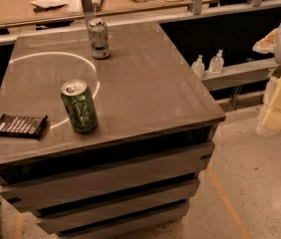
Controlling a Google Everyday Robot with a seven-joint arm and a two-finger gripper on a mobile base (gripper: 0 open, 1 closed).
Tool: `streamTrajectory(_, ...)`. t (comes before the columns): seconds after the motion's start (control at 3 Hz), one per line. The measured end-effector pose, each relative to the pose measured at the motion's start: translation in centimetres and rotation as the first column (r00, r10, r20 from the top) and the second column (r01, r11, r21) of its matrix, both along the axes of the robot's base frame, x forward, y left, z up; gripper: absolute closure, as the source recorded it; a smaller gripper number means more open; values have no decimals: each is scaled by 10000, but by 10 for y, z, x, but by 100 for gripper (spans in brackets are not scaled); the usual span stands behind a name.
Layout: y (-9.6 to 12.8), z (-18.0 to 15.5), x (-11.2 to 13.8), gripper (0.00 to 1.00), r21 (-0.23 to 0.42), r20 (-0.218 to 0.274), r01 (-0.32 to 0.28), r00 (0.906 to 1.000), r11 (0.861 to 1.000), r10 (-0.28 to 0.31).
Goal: Pick 7up can
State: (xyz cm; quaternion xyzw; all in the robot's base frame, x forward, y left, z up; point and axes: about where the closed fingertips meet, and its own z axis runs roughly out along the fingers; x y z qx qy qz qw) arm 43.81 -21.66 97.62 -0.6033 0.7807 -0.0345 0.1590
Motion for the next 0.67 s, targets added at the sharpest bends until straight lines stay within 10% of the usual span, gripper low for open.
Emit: streamTrajectory(0.67,9,10,24,0,55,245,-331,9992,9994,329)
